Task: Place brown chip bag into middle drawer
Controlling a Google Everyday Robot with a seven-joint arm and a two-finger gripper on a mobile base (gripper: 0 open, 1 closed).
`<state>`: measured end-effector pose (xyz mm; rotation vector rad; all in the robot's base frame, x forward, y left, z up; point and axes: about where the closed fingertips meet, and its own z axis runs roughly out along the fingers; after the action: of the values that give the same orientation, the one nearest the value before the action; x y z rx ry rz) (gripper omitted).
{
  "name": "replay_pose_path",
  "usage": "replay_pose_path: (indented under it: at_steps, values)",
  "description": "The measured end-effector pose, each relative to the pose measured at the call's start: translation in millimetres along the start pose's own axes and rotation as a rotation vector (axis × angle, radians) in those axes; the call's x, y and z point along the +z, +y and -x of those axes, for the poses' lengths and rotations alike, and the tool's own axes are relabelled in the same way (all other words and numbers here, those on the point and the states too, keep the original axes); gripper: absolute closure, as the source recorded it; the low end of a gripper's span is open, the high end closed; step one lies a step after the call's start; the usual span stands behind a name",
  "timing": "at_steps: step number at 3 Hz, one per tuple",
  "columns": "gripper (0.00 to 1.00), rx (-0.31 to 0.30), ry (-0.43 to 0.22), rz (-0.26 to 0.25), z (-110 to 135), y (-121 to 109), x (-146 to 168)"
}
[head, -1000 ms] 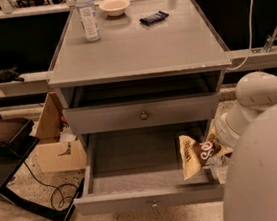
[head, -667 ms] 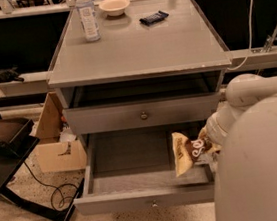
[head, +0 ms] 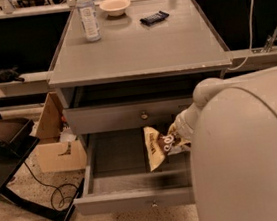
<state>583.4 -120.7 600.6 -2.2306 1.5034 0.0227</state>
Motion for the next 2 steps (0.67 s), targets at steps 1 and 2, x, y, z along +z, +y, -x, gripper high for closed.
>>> replay_pose_path:
  at_steps: [1,2]
  values:
    - [1.00,-0.030,-0.022,0.001,12.7,-4.2,28.3]
    - [1.00,-0.018,-0.038,-0.022,10.2,-14.5,66.9]
